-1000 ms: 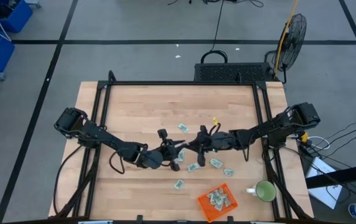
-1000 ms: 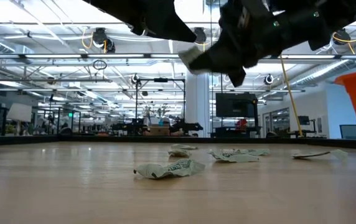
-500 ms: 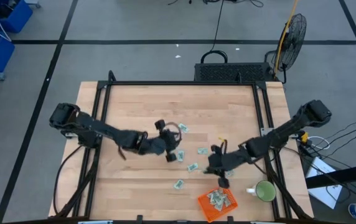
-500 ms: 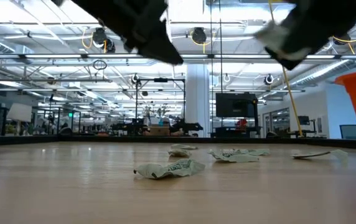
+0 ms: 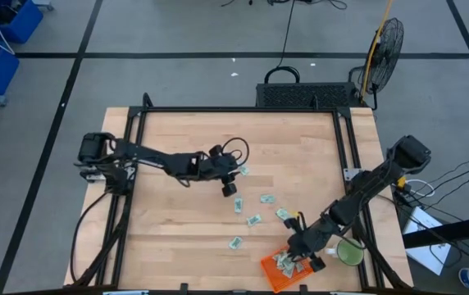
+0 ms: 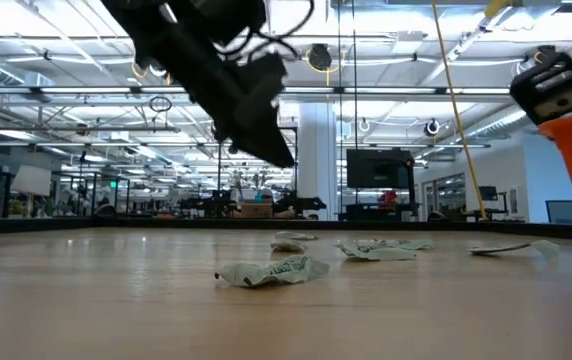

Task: Pick and place Stevia / Truvia into bins
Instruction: Put the stevia packet into the orange bin

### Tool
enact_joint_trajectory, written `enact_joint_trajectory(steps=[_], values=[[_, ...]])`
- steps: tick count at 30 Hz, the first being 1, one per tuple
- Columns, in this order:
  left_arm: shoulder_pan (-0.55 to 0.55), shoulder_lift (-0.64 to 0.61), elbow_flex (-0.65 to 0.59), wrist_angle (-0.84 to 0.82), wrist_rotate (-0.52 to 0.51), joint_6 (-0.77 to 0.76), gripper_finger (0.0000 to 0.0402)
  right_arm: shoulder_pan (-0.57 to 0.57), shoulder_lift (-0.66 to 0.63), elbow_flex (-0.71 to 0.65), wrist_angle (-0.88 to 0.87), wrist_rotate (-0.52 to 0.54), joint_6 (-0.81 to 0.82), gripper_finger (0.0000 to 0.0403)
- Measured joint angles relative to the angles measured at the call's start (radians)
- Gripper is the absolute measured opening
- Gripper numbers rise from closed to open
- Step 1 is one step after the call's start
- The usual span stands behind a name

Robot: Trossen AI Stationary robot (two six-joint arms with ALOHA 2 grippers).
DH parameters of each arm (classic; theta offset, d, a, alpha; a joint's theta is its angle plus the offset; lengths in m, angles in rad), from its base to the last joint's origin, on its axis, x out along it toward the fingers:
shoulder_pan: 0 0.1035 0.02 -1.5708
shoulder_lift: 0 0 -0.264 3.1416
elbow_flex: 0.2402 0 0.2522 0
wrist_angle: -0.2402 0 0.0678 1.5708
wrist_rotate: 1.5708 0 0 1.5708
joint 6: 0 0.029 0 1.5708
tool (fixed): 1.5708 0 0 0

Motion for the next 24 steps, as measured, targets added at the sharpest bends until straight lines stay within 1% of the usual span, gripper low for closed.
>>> enact_joint_trajectory(steps=[3, 8, 13, 16, 19, 21, 24], values=[[0.03, 0.038, -0.001, 0.002, 0.0, -0.08, 0.0124, 0.0, 0.0, -0.003, 0.001, 0.06, 0.05, 0.0032], [0.084, 0.121, 0.0, 0.082, 0.0, -0.116, 0.0124, 0.005, 0.0, -0.002, 0.015, 0.058, 0.051, 0.0061], [0.131, 0.184, 0.001, 0.137, 0.005, -0.218, 0.0124, 0.008, 0.0, -0.003, 0.016, 0.06, 0.049, 0.0082], [0.15, 0.209, 0.001, 0.139, 0.041, -0.272, 0.0124, 0.008, 0.0, -0.003, 0.015, 0.061, 0.048, 0.0086], [0.156, 0.216, 0.0, 0.144, 0.084, -0.283, 0.0124, 0.008, 0.0, -0.002, 0.018, 0.058, 0.055, 0.0084], [0.152, 0.219, 0.001, 0.159, 0.086, -0.278, 0.0124, 0.012, 0.0, -0.002, 0.018, 0.049, 0.084, 0.0082], [0.144, 0.222, 0.001, 0.152, 0.086, -0.278, 0.0124, 0.025, 0.0, -0.002, 0.017, -0.031, 0.149, 0.008]])
